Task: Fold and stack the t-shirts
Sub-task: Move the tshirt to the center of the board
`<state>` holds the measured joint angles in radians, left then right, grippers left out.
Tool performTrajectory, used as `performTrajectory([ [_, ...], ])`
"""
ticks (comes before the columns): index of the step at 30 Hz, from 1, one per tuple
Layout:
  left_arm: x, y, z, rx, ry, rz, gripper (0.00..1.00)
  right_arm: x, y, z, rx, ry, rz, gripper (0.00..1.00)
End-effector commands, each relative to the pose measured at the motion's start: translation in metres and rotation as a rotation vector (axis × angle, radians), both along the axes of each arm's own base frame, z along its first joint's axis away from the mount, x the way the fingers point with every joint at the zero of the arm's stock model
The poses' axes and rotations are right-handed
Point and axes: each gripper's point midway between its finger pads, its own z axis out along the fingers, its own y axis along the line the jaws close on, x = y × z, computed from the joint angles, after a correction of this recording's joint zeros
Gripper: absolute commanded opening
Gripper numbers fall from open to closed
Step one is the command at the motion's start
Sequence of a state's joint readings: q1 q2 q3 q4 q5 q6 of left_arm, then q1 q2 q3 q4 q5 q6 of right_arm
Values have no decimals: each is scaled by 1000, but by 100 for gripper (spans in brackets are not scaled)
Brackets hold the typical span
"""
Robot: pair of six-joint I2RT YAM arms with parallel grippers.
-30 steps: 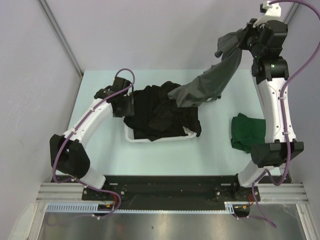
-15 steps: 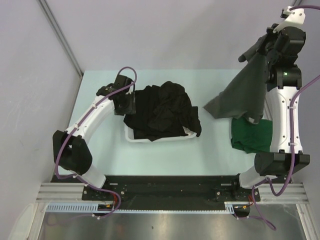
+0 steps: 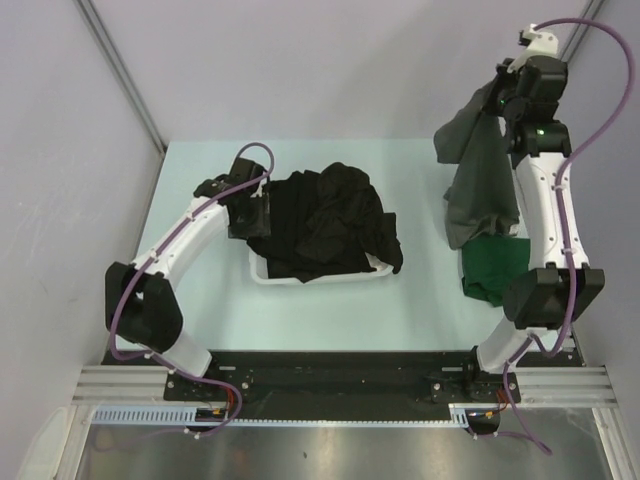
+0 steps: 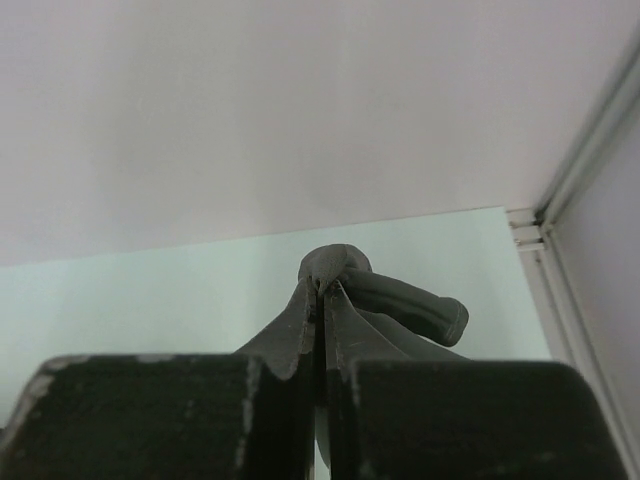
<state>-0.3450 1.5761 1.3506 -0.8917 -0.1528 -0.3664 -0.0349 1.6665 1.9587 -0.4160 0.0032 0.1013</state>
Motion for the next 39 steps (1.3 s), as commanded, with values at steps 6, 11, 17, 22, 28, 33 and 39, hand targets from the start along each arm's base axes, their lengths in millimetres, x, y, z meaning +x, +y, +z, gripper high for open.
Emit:
performTrajectory([
  [6,-3,-1,19,-28,-68,9,56,29,44,21,7,-94,125,0],
  [11,-6,2,21,-17,-65,12,56,42,53,24,19,-122,177,0],
  [17,-11,4,21,-22,-63,18,56,64,60,25,54,-150,209,0],
  [22,-16,5,20,-24,-60,27,56,83,61,-1,105,-110,200,32],
  [28,-21,5,18,-37,-59,31,56,91,58,-38,121,-37,172,65],
  [33,-23,4,16,-46,-54,31,57,81,57,-30,118,-44,179,70],
  [39,-24,9,11,-23,-59,46,57,29,74,-1,158,-64,277,74],
])
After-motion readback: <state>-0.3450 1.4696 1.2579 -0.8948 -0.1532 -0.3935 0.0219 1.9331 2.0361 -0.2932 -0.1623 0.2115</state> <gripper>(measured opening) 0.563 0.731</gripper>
